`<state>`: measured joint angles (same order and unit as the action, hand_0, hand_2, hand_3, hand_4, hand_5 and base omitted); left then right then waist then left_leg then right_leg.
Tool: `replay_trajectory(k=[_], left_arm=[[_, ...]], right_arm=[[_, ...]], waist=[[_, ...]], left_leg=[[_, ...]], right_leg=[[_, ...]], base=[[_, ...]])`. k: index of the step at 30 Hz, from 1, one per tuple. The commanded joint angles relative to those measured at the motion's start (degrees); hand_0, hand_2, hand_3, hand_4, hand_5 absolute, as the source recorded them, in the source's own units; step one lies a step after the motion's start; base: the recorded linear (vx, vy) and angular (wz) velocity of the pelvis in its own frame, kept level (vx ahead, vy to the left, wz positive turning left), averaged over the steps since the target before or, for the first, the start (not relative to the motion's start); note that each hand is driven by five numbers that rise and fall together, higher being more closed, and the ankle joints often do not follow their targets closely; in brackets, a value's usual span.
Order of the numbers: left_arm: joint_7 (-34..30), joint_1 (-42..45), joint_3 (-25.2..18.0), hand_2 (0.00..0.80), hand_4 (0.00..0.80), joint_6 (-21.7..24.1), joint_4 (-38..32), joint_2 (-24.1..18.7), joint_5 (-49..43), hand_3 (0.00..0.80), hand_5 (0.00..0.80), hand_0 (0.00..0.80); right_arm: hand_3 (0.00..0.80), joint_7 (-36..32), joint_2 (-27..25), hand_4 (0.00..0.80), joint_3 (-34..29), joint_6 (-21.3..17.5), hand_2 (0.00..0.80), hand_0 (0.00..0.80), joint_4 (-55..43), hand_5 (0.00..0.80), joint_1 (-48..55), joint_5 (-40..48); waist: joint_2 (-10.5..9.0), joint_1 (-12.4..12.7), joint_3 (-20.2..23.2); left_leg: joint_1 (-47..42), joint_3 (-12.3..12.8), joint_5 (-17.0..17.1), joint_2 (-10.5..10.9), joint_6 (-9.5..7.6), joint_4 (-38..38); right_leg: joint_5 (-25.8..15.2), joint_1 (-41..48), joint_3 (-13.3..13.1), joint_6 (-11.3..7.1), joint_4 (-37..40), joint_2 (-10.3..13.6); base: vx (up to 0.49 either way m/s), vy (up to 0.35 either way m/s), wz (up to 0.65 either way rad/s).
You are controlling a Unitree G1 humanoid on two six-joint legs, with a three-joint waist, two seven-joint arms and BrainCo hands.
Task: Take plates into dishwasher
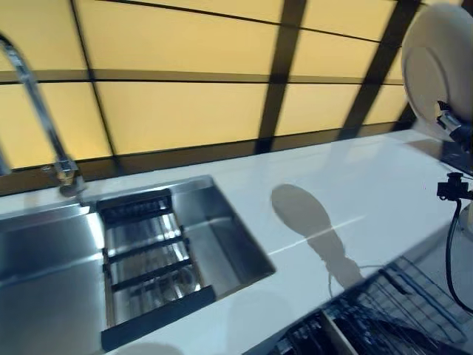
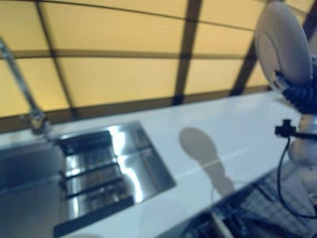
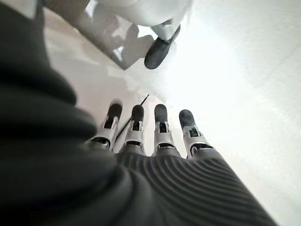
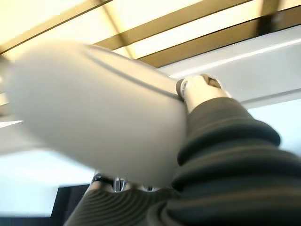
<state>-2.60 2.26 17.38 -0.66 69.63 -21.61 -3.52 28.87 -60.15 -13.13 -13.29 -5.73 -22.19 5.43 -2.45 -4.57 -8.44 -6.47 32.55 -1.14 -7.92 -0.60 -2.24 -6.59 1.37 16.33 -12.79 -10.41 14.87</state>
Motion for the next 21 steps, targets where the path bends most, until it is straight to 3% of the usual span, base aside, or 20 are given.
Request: replay_trajectory(k=[1, 3, 4, 6, 8, 12, 18, 19, 21], left_arm=[[1.6, -5.0, -1.0, 0.000, 0.000, 1.0, -0.6, -2.3, 2.7, 0.000, 0.000, 0.000], [1.8, -5.4, -1.3, 0.000, 0.000, 1.1, -0.4, -2.5, 2.8, 0.000, 0.000, 0.000], [2.4, -5.4, -1.6, 0.000, 0.000, 1.0, -0.7, -2.4, 3.3, 0.000, 0.000, 0.000], [2.7, -5.7, -1.5, 0.000, 0.000, 1.9, -1.2, -2.2, 3.4, 0.000, 0.000, 0.000], [2.3, -6.0, -0.9, 0.000, 0.000, 3.7, -2.2, -0.9, 2.8, 0.000, 0.000, 0.000], [1.2, -5.5, 1.1, 0.000, 0.000, 7.2, -4.1, 2.1, 1.6, 0.000, 0.000, 0.000], [-0.1, -4.4, 1.5, 0.000, 0.000, 8.5, -3.6, 3.7, -0.4, 0.000, 0.000, 0.000], [-0.2, -4.4, 1.5, 0.000, 0.000, 8.5, -3.5, 3.8, -0.5, 0.000, 0.000, 0.000], [-0.2, -4.8, 1.3, 0.000, 0.000, 8.1, -2.7, 3.8, -1.3, 0.000, 0.000, 0.000]], right_arm=[[0.800, -2.3, -1.5, 0.800, -2.2, -2.6, 0.800, 0.800, 1.6, 0.800, 0.6, 3.3], [0.800, -2.7, -1.6, 0.800, -2.2, -3.3, 0.800, 0.800, 1.9, 0.800, 2.7, 4.7], [0.800, -3.5, -1.9, 0.800, -2.2, -4.3, 0.800, 0.800, 2.0, 0.800, 3.8, 7.2], [0.800, -5.8, -1.7, 0.800, -2.3, -4.4, 0.800, 0.800, 2.4, 0.800, 4.2, 9.4], [0.800, -8.3, -1.2, 0.800, -1.8, -2.3, 0.800, 0.800, 2.3, 0.800, 3.2, 8.9], [0.800, -12.8, 0.5, 0.800, 2.1, 2.3, 0.800, 0.800, 4.1, 0.800, -1.4, 6.3], [0.800, -17.8, 3.8, 0.800, 6.2, 5.9, 0.800, 0.800, 6.7, 0.800, -2.5, 4.2], [0.800, -18.0, 4.0, 0.800, 6.3, 6.1, 0.800, 0.800, 6.7, 0.800, -2.4, 4.0], [0.800, -19.5, 5.4, 0.800, 7.2, 7.1, 0.800, 0.800, 6.9, 0.800, -1.9, 3.1]], waist=[[-1.80, -1.8, 4.1], [-2.24, -2.1, 3.7], [-2.57, -1.8, 3.4], [-2.76, -1.8, 2.5], [-2.45, -1.9, 1.4], [-1.04, -2.0, -0.1], [0.58, -2.4, -1.0], [0.60, -2.6, -0.7], [1.16, -2.9, -1.0]], left_leg=[[5.6, -1.3, -0.5, 1.0, 0.10, -0.3], [6.7, -0.7, -0.4, -0.1, 0.57, 1.3], [7.1, -0.6, 0.4, -0.8, 1.19, 1.8], [8.2, -1.5, 2.1, -1.8, 2.78, 1.8], [10.2, -3.4, 4.5, -2.8, 4.64, 1.6], [11.7, -6.5, 7.1, -2.6, 6.60, 0.1], [11.3, -9.6, 8.5, -2.9, 6.98, -0.5], [10.6, -10.8, 7.5, -2.5, 7.54, -0.9], [10.4, -10.6, 8.3, -2.7, 7.19, -1.0]], right_leg=[[2.5, 6.4, -3.0, 0.51, 7.0, -1.2], [5.1, 6.2, -2.2, 1.27, 7.6, -3.3], [5.7, 6.2, -0.5, 1.52, 8.5, -4.2], [6.9, 6.3, -1.8, 2.14, 9.6, -6.2], [8.6, 6.8, -4.3, 4.00, 10.2, -8.1], [10.0, 7.5, -7.2, 6.70, 11.7, -10.5], [9.3, 6.2, -7.9, 8.16, 12.1, -11.6], [10.0, 6.5, -8.3, 7.88, 12.2, -11.4], [8.9, 5.2, -8.3, 8.23, 12.3, -11.6]], base=[[-0.211, -0.488, -1.12], [-0.180, -0.464, -0.88], [-0.213, -0.482, -0.99], [-0.228, -0.523, -1.24], [-0.180, -0.368, -0.59], [-0.141, -0.208, 0.09], [-0.108, -0.131, 0.22], [-0.132, -0.076, -0.02], [-0.092, -0.020, 0.02]])
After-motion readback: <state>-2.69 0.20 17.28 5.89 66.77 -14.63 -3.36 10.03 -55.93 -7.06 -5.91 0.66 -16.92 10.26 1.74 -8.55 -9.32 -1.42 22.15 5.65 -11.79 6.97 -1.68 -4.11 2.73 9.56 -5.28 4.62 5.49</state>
